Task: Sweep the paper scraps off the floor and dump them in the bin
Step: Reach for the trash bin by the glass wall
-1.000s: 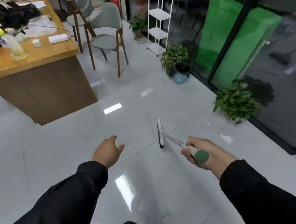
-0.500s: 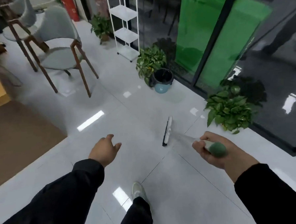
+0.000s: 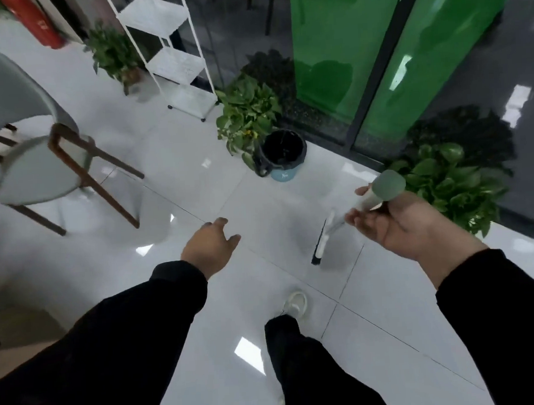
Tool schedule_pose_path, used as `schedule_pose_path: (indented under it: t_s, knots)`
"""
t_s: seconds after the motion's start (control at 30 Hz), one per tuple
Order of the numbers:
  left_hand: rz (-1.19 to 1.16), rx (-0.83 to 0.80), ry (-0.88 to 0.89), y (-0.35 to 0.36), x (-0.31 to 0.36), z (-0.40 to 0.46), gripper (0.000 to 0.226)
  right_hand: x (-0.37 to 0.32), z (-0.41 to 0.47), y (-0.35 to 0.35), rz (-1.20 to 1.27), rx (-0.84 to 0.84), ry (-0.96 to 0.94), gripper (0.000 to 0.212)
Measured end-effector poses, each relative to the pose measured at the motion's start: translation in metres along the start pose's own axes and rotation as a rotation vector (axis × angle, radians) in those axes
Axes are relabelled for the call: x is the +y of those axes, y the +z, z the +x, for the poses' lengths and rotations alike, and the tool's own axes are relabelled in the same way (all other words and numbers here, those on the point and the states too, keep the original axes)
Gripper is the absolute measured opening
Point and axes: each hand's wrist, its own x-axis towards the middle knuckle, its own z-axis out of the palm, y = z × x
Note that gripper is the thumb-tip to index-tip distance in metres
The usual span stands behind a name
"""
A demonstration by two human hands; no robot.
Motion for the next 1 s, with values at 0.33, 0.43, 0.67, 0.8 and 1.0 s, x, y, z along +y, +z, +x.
schedule_pose_path:
  t_s: [0.33, 0.43, 0.67, 0.8, 1.0]
  knots:
    - [0.010, -0.126, -0.024, -0.059, 0.023, 0.241, 0.059, -0.128, 0.176, 0.108, -0.364, -0.021, -0.434, 0.065]
    - [0.003, -0.173, 0.005, -0.065, 0.029, 0.324, 0.060, -0.156, 0.244, 0.149, -1.004, 0.342, -0.647, 0.029]
    - [0.027, -0.318, 0.057, -0.021, 0.031, 0.550, 0.058, -0.195, 0.446, 0.239, -1.005, 0.438, -0.613, 0.027]
    - [0.049, -0.397, 0.043, 0.018, 0.022, 0.649, 0.057, -0.197, 0.538, 0.266, -1.107, 0.481, -0.511, 0.038]
    - [-0.054, -0.480, 0.003, 0.076, 0.030, 0.746, 0.045, -0.216, 0.619, 0.293, -1.273, 0.481, -0.481, 0.032]
